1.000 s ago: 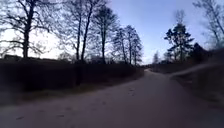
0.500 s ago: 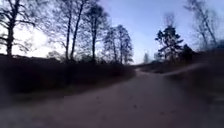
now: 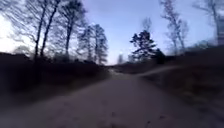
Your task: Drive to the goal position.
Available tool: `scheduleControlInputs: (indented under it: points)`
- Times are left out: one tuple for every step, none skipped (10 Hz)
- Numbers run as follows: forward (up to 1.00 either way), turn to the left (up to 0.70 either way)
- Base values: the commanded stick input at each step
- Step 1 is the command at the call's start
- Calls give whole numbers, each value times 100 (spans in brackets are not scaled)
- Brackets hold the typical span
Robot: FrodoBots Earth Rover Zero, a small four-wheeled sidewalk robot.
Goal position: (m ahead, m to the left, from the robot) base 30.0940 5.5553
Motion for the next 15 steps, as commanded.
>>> scheduleControlInputs:
  points:
    - [70, 0]
    - [70, 0]
    - [70, 0]
    - [70, 0]
    - [70, 0]
    - [70, 0]
    - [70, 0]
    - [70, 0]
    - [70, 0]
    - [70, 0]
    - [70, 0]
    - [70, 0]
    - [70, 0]
    - [70, 0]
    - [70, 0]
